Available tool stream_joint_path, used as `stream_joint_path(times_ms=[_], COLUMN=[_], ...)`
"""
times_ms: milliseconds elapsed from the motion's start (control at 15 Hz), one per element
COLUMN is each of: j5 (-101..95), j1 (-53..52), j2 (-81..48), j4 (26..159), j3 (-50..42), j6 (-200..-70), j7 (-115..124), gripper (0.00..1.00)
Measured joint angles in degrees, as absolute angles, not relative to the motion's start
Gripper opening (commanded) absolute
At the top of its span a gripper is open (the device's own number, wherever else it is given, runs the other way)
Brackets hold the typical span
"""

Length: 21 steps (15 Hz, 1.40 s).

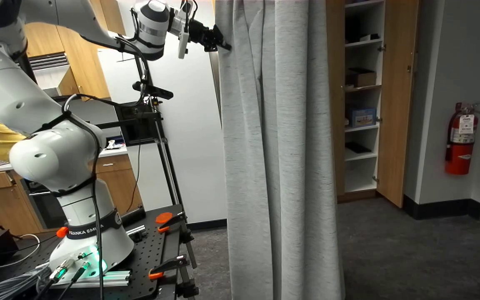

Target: Open the curtain

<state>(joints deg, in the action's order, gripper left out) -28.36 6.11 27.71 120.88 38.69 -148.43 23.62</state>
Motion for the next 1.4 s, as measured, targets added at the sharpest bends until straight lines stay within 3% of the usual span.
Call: stream_joint_path(times_ms=[267,1400], j5=[-29.11,-44.28], j1=[6.49,7.52], j2=[27.75,22.77], j4=[119.13,108.92], j3=[40.59,52.30], j6=[-144.84,-106.04], j7=[23.62,28.43], gripper=[0.00,0.01])
